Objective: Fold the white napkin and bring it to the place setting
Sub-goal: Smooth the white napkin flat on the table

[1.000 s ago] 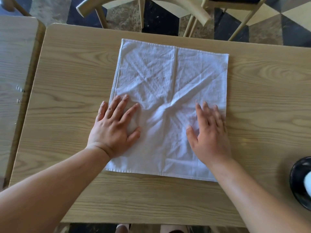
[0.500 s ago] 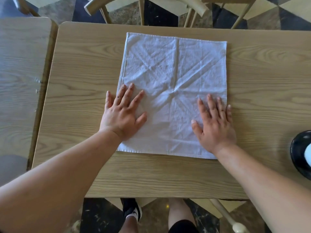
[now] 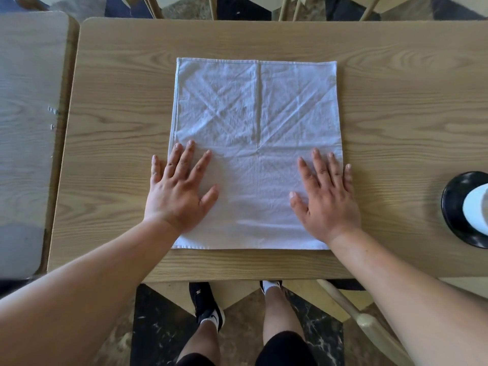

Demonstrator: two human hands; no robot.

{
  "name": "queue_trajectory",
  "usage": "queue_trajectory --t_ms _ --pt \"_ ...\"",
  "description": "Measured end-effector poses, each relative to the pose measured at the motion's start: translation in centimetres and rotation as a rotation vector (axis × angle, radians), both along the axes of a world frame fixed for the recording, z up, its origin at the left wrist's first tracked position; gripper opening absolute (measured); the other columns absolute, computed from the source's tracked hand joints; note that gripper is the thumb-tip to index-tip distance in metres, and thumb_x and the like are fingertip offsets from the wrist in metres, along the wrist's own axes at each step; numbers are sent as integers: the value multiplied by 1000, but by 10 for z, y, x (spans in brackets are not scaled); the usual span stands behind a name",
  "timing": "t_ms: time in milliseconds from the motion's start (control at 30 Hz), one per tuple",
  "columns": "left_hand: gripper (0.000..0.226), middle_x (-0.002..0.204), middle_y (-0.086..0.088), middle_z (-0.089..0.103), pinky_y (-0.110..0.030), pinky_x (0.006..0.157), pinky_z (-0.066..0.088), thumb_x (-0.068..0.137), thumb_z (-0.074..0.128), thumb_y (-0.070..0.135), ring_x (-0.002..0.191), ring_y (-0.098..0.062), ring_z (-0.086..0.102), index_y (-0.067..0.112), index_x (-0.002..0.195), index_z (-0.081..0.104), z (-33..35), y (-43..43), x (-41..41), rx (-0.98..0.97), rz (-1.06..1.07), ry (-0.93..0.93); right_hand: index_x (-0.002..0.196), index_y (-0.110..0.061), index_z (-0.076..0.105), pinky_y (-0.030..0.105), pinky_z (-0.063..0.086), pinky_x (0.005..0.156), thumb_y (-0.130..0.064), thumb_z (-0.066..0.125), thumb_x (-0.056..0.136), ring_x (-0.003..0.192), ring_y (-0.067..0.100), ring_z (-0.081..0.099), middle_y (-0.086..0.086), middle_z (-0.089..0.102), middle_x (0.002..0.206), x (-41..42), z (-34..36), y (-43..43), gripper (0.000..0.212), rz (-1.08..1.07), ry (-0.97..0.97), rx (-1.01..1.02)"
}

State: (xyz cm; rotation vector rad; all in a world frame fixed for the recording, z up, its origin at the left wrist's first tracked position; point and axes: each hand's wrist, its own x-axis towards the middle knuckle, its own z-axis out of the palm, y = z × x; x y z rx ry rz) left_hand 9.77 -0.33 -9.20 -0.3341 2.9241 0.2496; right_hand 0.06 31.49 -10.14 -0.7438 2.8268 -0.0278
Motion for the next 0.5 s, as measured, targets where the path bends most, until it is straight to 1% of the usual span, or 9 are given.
queue_trajectory --t_ms 167,333,500 --pt "80 180 2 -6 -58 131 -7 98 25 74 165 -20 -11 40 169 7 1 5 18 1 2 -19 169 -27 2 61 2 129 -61 25 102 163 31 -9 6 -7 177 15 0 6 78 11 0 -2" --pt "80 180 2 -4 -58 132 -6 98 26 73 165 -20 -9 40 169 8 1 8 28 2 1 -15 169 -27 4 62 3 129 -60 26 103 163 31 -8 6 -5 177 28 -1 10 77 1 4 -10" --pt "80 179 3 -8 -57 132 -9 98 24 74 165 -19 -13 41 168 4 3 12 40 5 -7 -30 169 -27 3 63 5 129 -60 25 103 163 32 -8 7 -6 177 43 -1 16 77 4 5 -6"
